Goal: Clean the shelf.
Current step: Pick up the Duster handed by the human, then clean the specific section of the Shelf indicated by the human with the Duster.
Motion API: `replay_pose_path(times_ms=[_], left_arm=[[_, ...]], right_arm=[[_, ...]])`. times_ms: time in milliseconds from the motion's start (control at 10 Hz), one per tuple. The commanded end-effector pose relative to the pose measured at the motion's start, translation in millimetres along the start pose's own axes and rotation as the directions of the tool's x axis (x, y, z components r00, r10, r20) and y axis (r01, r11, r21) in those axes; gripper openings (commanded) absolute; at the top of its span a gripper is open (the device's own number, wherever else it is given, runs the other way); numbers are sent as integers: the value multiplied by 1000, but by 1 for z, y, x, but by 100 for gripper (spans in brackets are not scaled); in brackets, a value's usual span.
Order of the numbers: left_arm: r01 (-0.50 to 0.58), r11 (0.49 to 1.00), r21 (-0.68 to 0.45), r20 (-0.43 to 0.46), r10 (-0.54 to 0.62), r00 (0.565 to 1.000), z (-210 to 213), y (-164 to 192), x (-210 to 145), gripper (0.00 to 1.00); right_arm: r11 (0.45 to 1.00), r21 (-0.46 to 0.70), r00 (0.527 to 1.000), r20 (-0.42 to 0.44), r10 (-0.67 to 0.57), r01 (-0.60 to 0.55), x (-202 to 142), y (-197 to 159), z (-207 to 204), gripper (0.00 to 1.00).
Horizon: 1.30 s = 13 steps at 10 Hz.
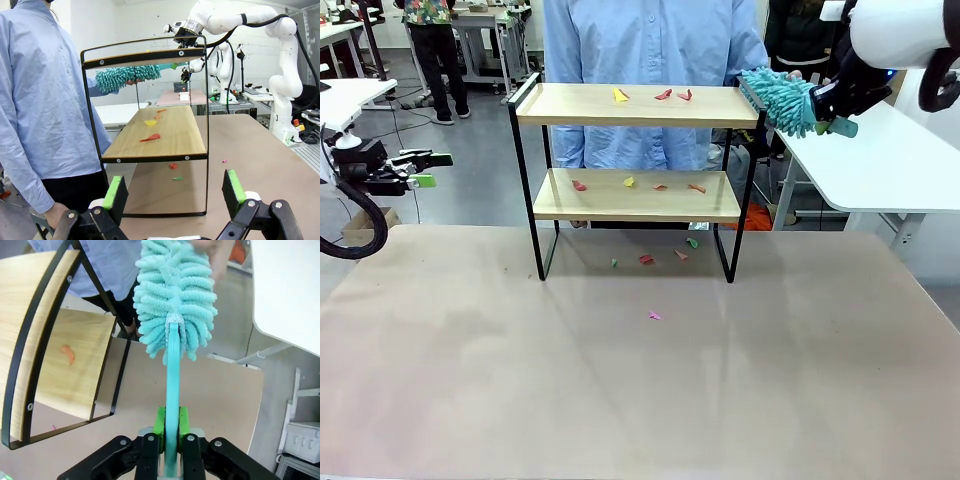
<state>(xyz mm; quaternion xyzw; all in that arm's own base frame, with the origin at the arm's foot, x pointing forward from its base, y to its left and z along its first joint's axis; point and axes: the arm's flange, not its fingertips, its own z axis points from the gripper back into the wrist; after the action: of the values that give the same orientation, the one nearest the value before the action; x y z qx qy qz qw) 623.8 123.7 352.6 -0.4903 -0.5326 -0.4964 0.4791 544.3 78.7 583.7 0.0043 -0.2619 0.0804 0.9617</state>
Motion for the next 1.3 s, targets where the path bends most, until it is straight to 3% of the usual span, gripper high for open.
replay_pose_path(times_ms=[0,800,900,1200], left_arm=[[14,1000,-8,-9,-14,1000,0,-1,0,100],[14,1000,-8,-9,-14,1000,0,-1,0,100],[14,1000,-8,-9,-14,1000,0,-1,0,100],[14,1000,-8,-9,-14,1000,0,-1,0,100]], right_arm=[[999,-28,1000,-6,28,-28,-1,0,2,0],[999,-28,1000,-6,28,-28,-1,0,2,0],[1000,-13,1000,-13,15,-15,-1,0,-1,13],[993,-47,982,-159,99,-108,-32,-63,43,13]])
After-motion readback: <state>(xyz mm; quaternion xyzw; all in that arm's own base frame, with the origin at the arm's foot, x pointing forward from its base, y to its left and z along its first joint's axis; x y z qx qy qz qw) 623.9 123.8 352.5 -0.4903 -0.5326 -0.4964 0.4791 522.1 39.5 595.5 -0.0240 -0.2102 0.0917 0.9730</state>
